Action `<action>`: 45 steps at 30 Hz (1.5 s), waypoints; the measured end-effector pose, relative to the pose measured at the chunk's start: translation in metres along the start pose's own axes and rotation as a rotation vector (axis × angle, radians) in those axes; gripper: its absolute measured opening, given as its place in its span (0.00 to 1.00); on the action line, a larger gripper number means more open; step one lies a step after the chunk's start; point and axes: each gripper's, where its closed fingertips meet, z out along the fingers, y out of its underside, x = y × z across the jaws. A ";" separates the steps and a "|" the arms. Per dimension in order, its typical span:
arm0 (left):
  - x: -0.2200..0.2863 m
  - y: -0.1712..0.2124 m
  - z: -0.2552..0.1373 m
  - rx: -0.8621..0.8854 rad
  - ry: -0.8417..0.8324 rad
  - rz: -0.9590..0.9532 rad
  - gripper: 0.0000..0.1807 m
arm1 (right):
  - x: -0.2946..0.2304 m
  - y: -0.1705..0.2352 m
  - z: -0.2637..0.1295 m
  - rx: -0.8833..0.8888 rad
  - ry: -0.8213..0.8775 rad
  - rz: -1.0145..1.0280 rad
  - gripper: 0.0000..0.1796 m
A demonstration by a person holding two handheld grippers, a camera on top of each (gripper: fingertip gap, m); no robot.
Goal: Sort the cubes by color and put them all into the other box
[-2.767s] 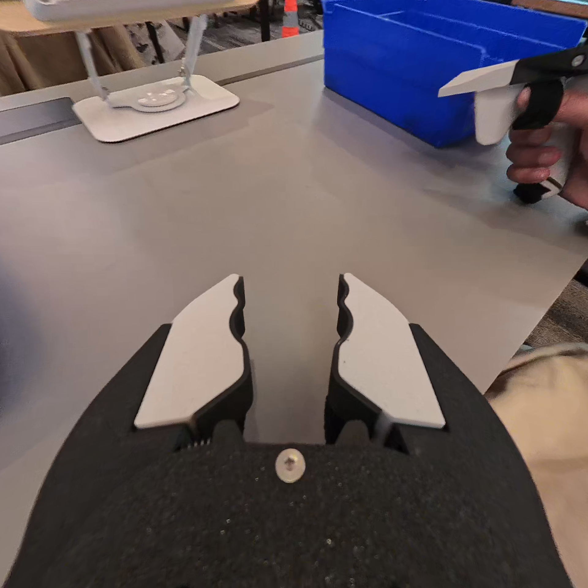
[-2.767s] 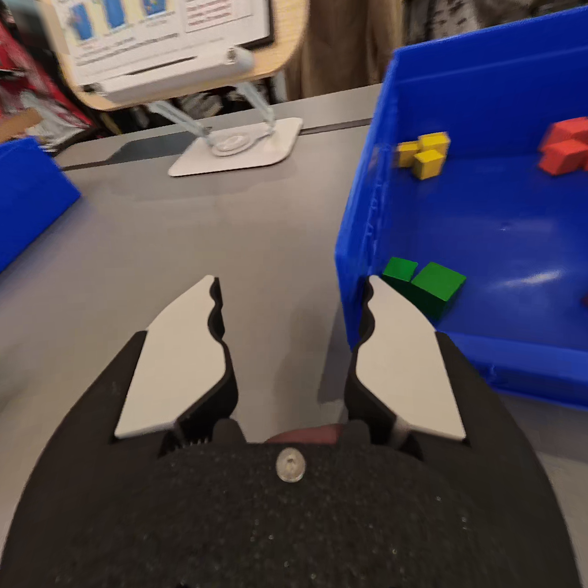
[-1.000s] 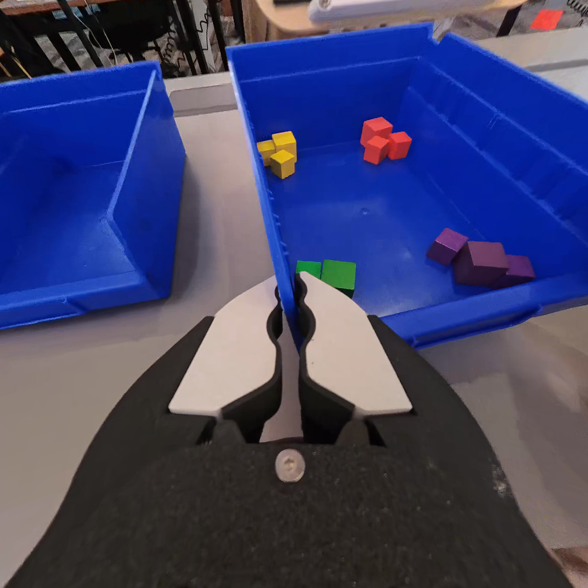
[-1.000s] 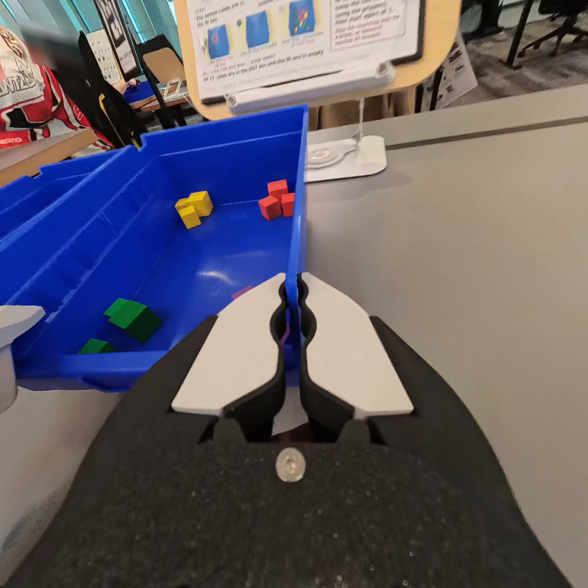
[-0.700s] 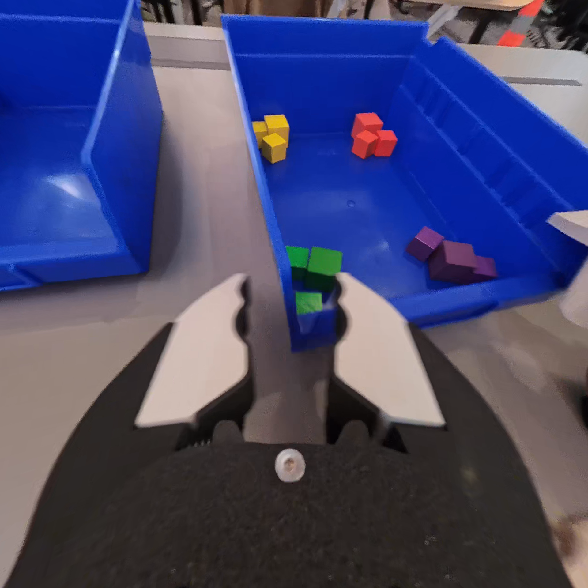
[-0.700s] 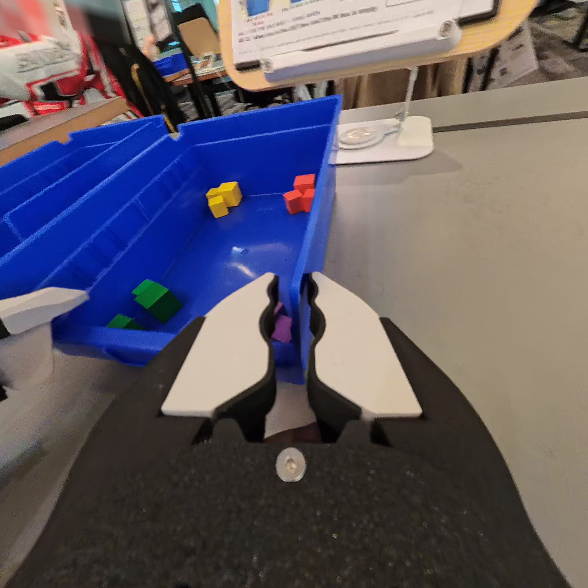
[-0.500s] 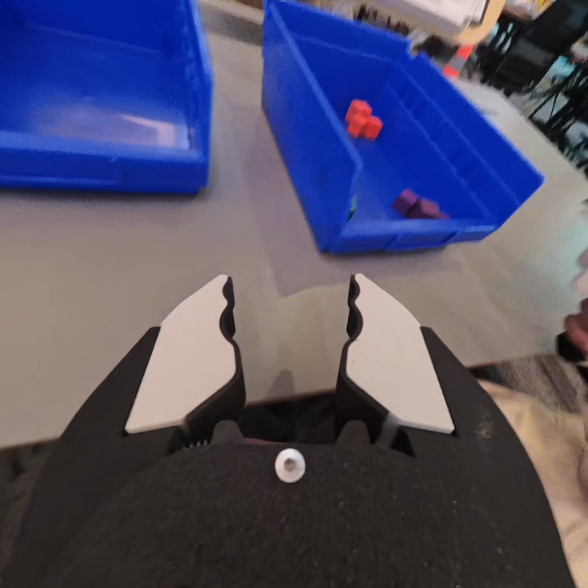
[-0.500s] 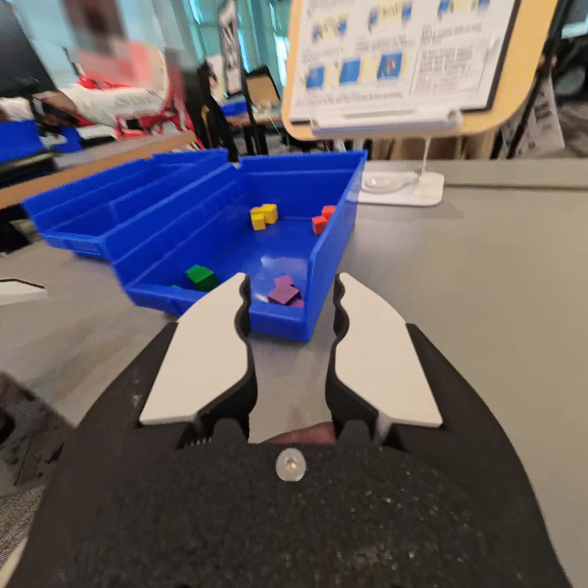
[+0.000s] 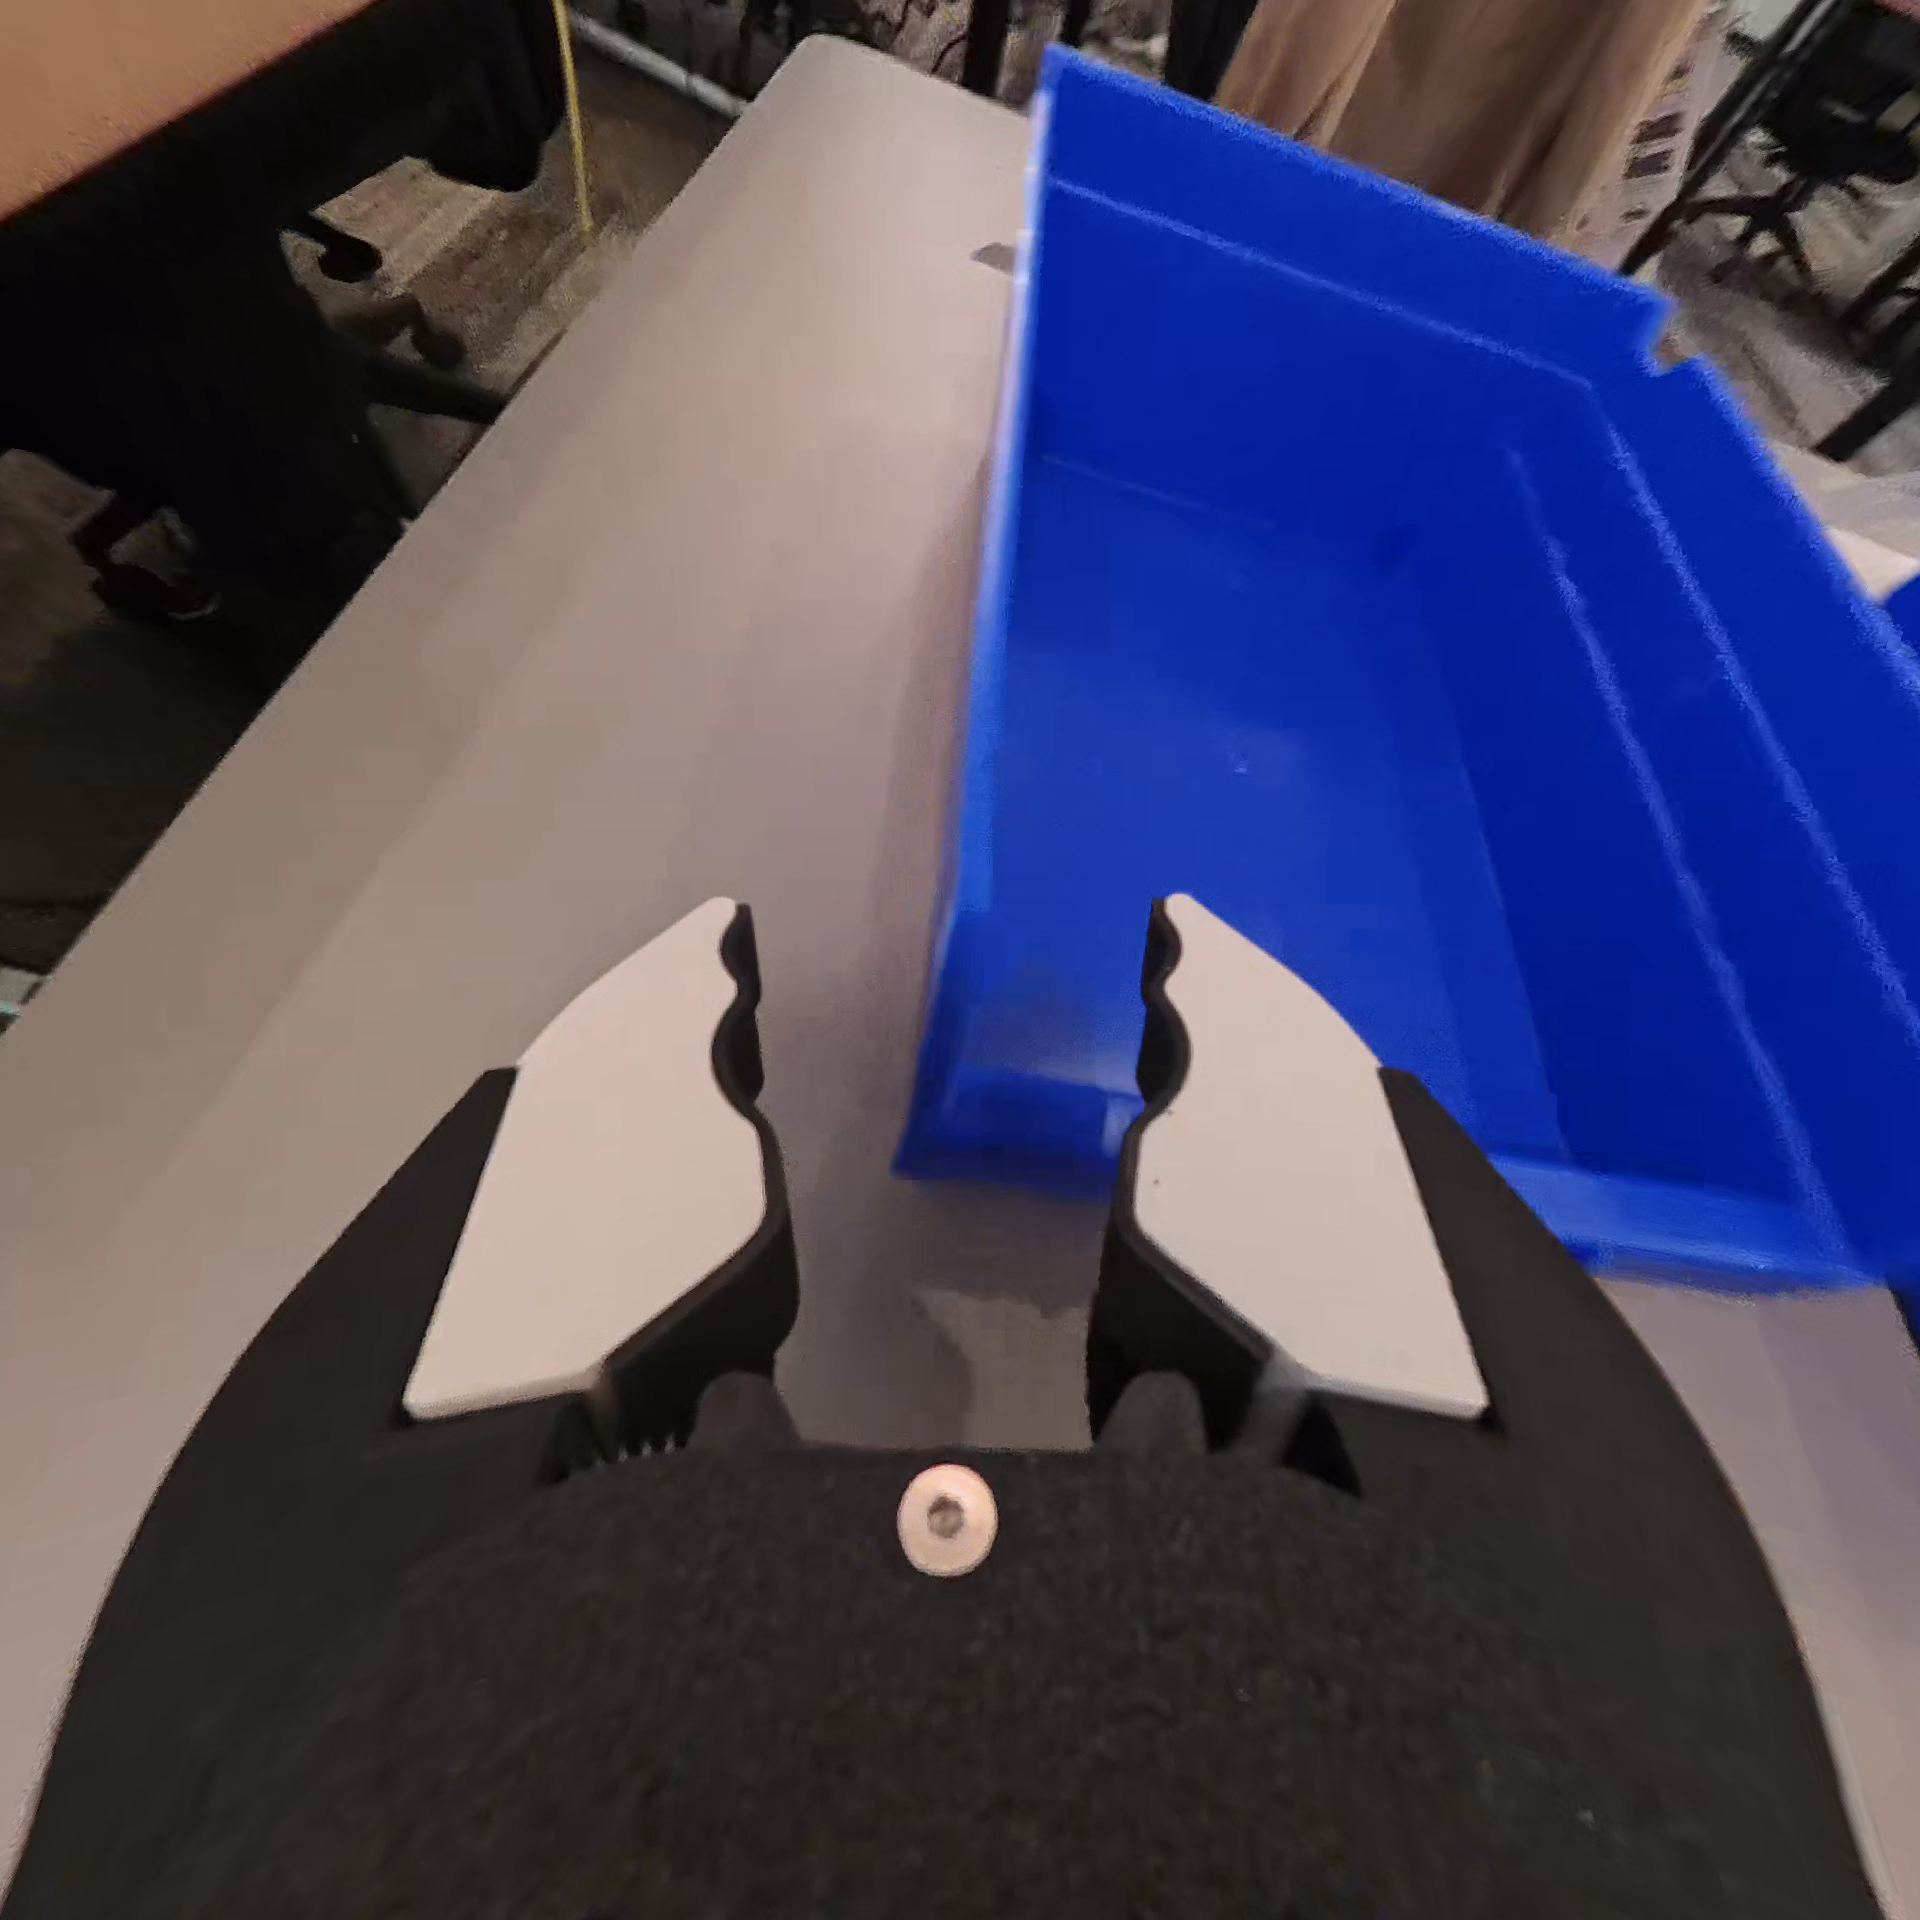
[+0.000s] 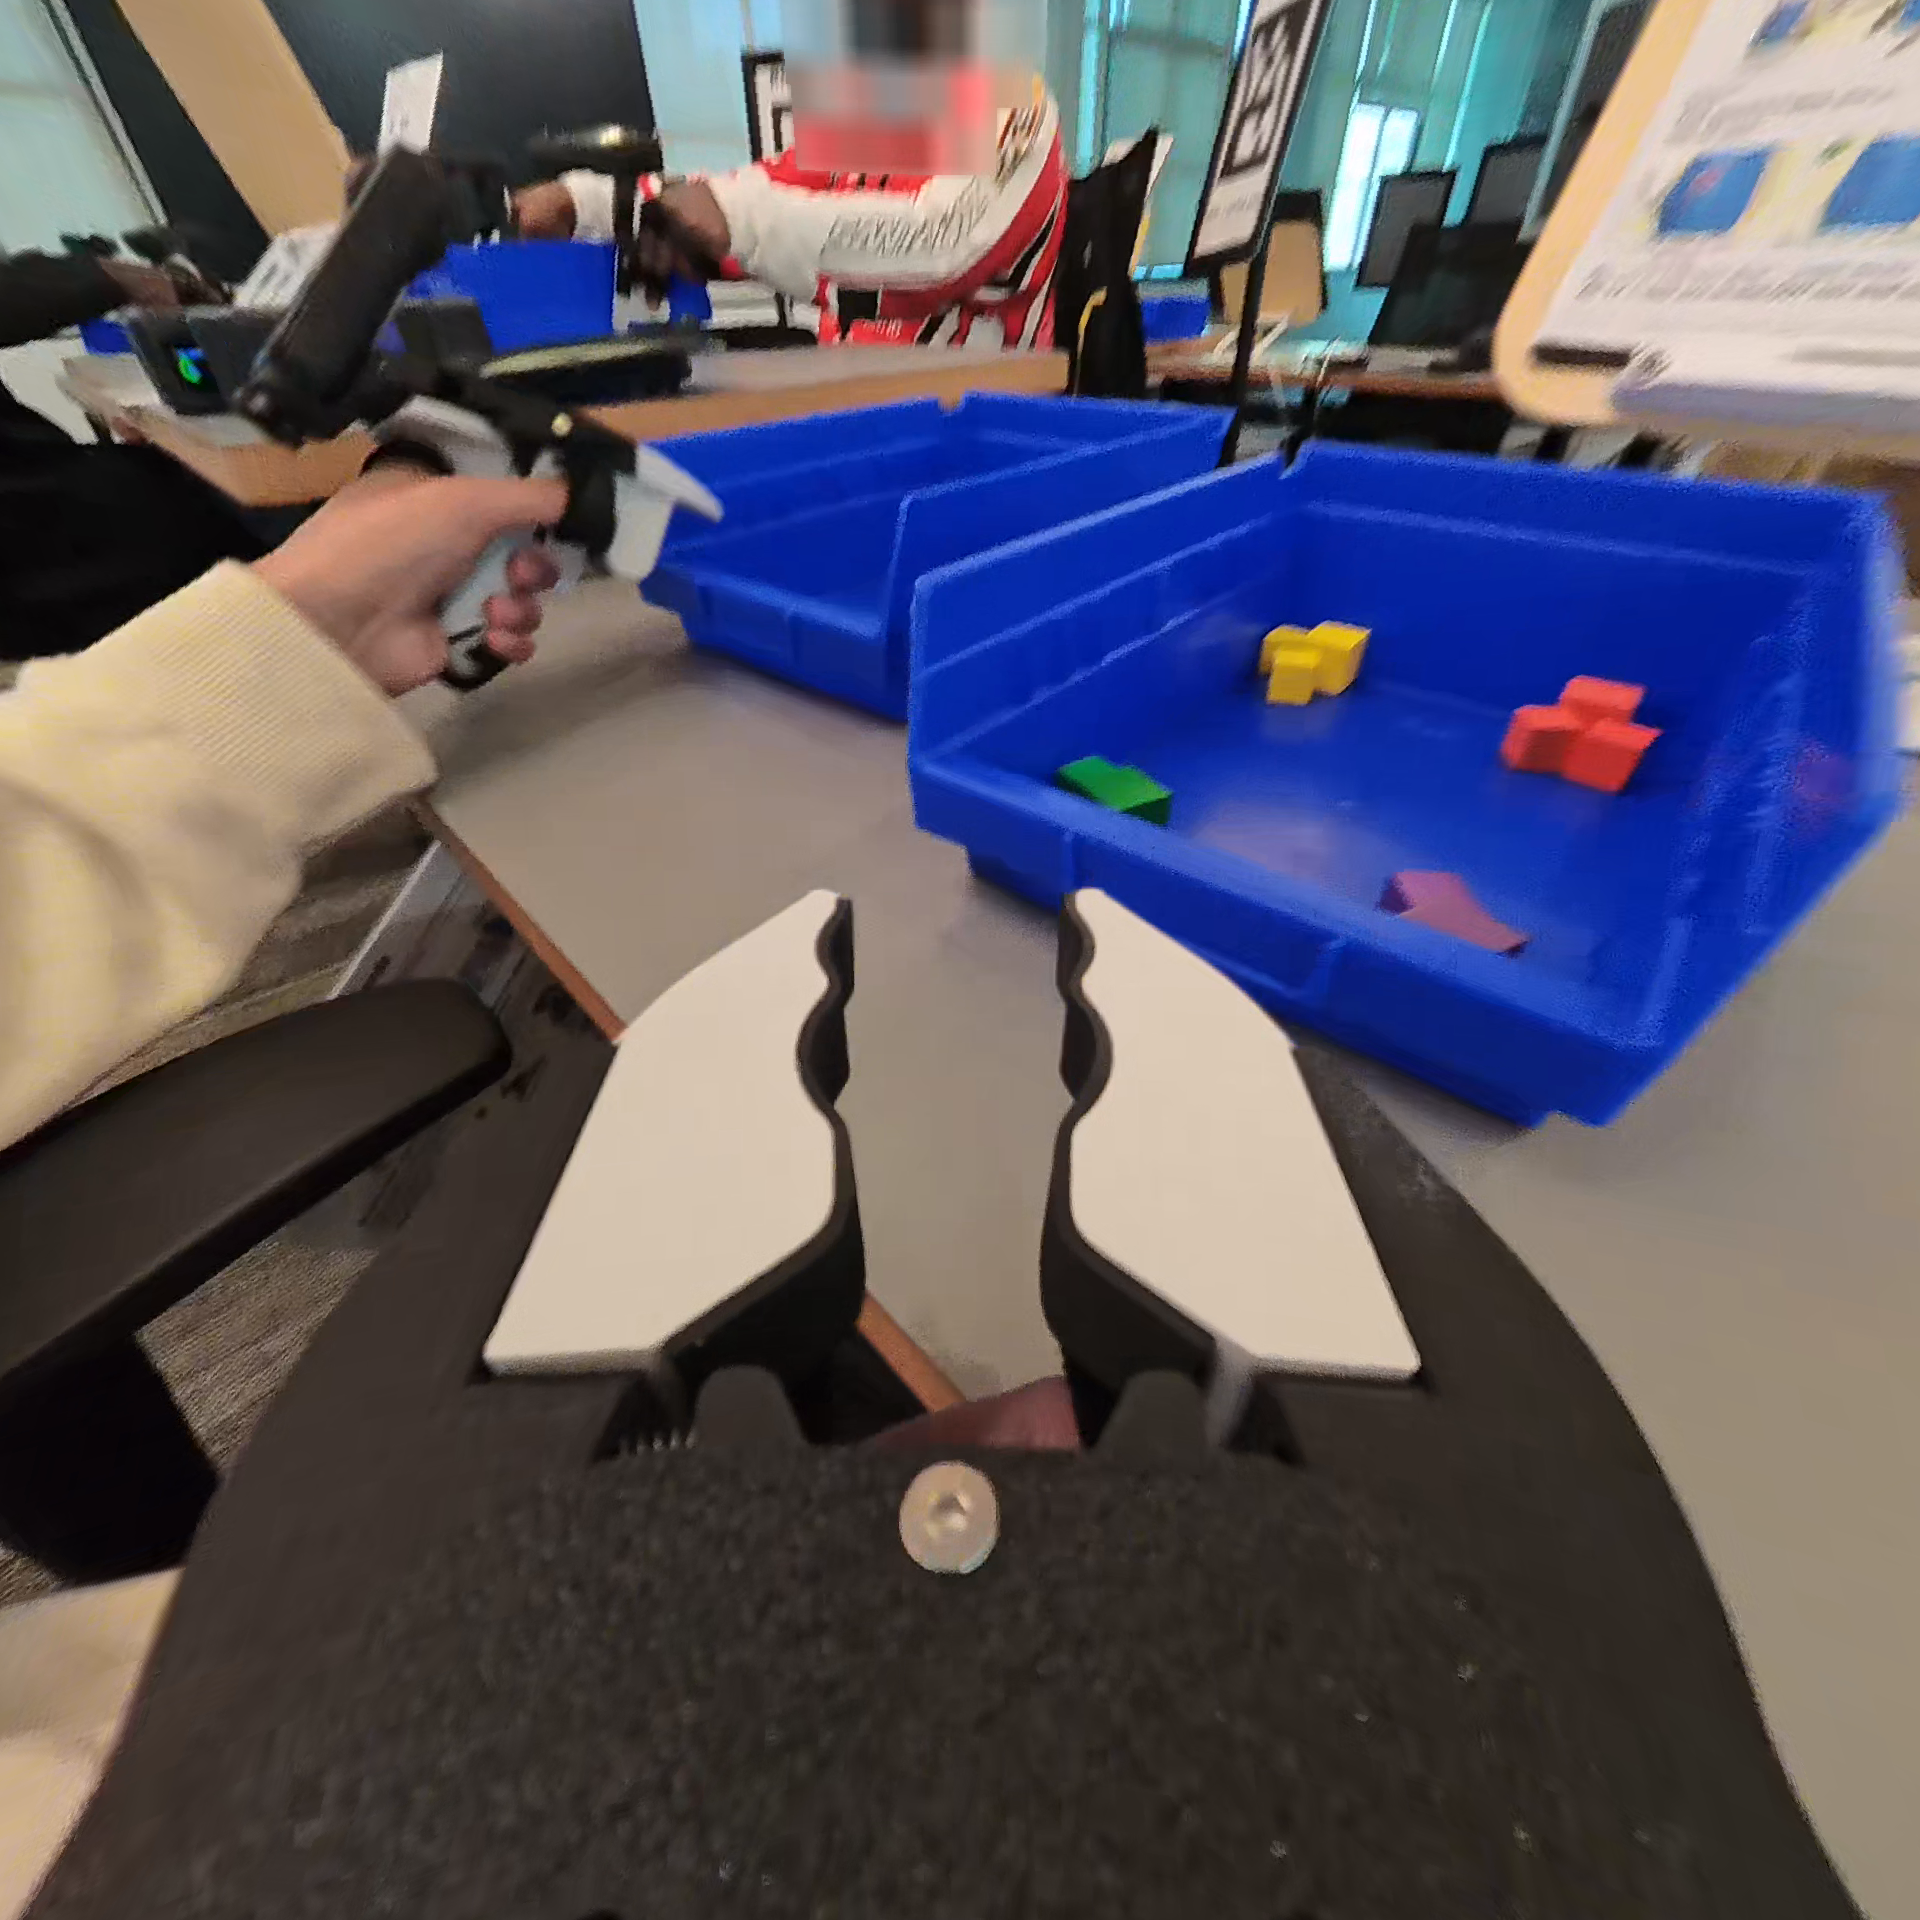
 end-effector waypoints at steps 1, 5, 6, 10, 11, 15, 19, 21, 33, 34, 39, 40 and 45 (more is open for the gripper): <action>-0.003 -0.001 0.007 -0.018 -0.015 -0.003 0.32 | -0.005 0.006 0.006 -0.028 -0.015 0.021 0.21; -0.002 0.003 0.004 -0.045 -0.017 0.000 0.03 | -0.022 0.026 0.029 -0.135 -0.058 0.121 0.21; -0.002 0.008 -0.004 -0.050 -0.050 0.034 0.02 | -0.023 0.028 0.035 -0.154 -0.046 0.125 0.21; 0.009 0.038 -0.053 -0.019 -0.123 0.109 0.02 | -0.034 0.019 0.065 -0.169 -0.010 0.156 0.21; 0.012 0.048 -0.068 -0.010 -0.140 0.128 0.02 | -0.039 0.017 0.074 -0.174 -0.015 0.170 0.21; 0.021 0.082 -0.128 0.046 -0.166 0.093 0.02 | -0.058 0.006 0.106 -0.170 -0.008 0.188 0.21; 0.035 0.109 -0.170 0.093 -0.169 0.081 0.02 | -0.086 0.003 0.122 -0.178 -0.040 0.144 0.22; 0.045 0.118 -0.184 0.114 -0.184 0.123 0.02 | -0.088 0.006 0.124 -0.179 0.007 0.101 0.22; 0.178 0.009 -0.276 0.622 -0.191 0.384 0.04 | -0.013 -0.110 0.060 0.215 0.184 0.162 0.02; 0.199 -0.006 -0.275 0.639 -0.140 0.391 0.04 | 0.002 -0.126 0.048 0.247 0.209 0.161 0.02; 0.335 -0.047 -0.242 0.635 0.100 0.498 0.04 | 0.111 -0.181 -0.036 0.297 0.398 0.146 0.02; 0.367 -0.045 -0.229 0.611 0.148 0.522 0.04 | 0.137 -0.187 -0.059 0.307 0.440 0.159 0.02; 0.529 -0.002 -0.158 0.477 0.392 0.568 0.04 | 0.262 -0.185 -0.179 0.260 0.728 0.148 0.02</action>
